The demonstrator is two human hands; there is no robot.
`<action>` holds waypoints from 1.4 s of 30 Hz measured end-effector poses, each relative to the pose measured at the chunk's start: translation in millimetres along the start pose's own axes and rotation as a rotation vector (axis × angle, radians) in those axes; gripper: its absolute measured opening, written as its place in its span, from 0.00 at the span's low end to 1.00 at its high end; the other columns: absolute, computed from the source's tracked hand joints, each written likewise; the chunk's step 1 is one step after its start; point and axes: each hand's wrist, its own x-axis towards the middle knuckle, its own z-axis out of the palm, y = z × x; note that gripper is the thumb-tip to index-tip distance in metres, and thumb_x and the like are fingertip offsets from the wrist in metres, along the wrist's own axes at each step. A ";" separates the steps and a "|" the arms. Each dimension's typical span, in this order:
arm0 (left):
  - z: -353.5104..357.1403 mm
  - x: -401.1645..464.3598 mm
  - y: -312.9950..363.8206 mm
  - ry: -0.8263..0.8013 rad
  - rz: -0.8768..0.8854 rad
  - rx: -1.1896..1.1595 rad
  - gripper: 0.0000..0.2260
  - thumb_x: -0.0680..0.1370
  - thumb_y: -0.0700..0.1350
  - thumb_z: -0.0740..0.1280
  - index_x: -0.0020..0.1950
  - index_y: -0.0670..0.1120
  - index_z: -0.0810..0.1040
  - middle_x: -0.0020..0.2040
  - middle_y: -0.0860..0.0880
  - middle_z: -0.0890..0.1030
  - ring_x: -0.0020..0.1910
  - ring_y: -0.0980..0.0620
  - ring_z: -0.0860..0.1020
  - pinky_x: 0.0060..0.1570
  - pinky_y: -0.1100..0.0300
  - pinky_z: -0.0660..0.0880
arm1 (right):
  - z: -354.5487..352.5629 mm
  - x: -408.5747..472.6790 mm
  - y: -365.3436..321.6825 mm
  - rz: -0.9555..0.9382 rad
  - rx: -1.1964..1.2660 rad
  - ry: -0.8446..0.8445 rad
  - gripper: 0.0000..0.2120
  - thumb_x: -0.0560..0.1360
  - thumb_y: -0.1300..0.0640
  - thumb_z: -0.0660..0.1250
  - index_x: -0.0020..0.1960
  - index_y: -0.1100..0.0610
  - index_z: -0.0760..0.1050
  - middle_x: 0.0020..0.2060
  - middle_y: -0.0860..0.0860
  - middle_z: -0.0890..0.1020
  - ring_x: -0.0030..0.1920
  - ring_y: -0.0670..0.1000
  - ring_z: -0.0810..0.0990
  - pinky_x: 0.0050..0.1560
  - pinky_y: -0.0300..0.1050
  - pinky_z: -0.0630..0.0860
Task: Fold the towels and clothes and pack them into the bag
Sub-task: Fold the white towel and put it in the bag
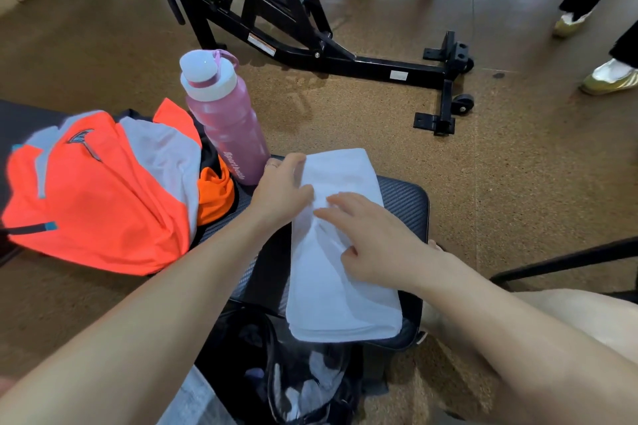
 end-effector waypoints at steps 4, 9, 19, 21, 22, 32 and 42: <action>1.5 5.5 -0.2 0.007 -0.003 -0.044 0.28 0.73 0.39 0.70 0.72 0.49 0.69 0.54 0.44 0.72 0.61 0.45 0.70 0.43 0.57 0.64 | 25.2 -34.9 -32.6 -0.159 -0.009 0.012 0.15 0.72 0.47 0.67 0.55 0.53 0.73 0.46 0.49 0.73 0.45 0.53 0.71 0.46 0.51 0.69; -2.9 5.3 4.6 -0.002 -0.119 -0.098 0.24 0.77 0.43 0.68 0.71 0.46 0.65 0.56 0.49 0.75 0.54 0.49 0.72 0.48 0.57 0.67 | 64.1 -55.0 -50.7 -0.296 -0.396 -0.036 0.20 0.64 0.51 0.76 0.46 0.54 0.68 0.38 0.50 0.72 0.37 0.53 0.68 0.35 0.47 0.59; -3.2 6.1 -2.9 -0.008 -0.130 -0.027 0.15 0.80 0.40 0.61 0.67 0.41 0.66 0.55 0.39 0.77 0.56 0.39 0.77 0.52 0.49 0.72 | 70.7 -72.2 -42.2 -0.407 -0.472 0.026 0.21 0.56 0.68 0.70 0.45 0.55 0.68 0.35 0.50 0.70 0.34 0.53 0.67 0.31 0.46 0.67; -2.1 5.8 -4.0 -0.002 -0.073 0.041 0.18 0.80 0.36 0.59 0.70 0.39 0.64 0.57 0.38 0.75 0.57 0.40 0.75 0.49 0.52 0.68 | 72.8 -72.8 -39.4 -0.400 -0.477 0.014 0.25 0.54 0.69 0.70 0.48 0.56 0.66 0.36 0.50 0.70 0.34 0.53 0.67 0.32 0.46 0.67; -1.8 5.3 -4.3 0.011 -0.026 0.087 0.19 0.79 0.34 0.58 0.71 0.38 0.63 0.57 0.38 0.74 0.57 0.40 0.74 0.47 0.53 0.66 | 73.6 -72.4 -38.6 -0.397 -0.477 0.013 0.26 0.54 0.69 0.69 0.48 0.56 0.65 0.36 0.50 0.71 0.34 0.53 0.68 0.32 0.45 0.66; 12.7 -46.0 -17.1 0.116 0.384 0.474 0.28 0.84 0.51 0.54 0.82 0.40 0.57 0.78 0.30 0.57 0.76 0.34 0.63 0.74 0.44 0.64 | 35.5 -57.0 -22.1 -0.095 -0.217 0.315 0.22 0.81 0.47 0.57 0.69 0.59 0.72 0.64 0.57 0.76 0.63 0.60 0.76 0.63 0.57 0.74; 23.3 -60.6 -36.8 -0.079 0.309 0.586 0.31 0.83 0.60 0.44 0.84 0.50 0.45 0.84 0.46 0.42 0.82 0.45 0.44 0.80 0.47 0.46 | 56.7 -50.1 5.3 0.173 -0.280 0.196 0.36 0.83 0.36 0.44 0.84 0.54 0.43 0.82 0.52 0.41 0.82 0.51 0.38 0.81 0.52 0.41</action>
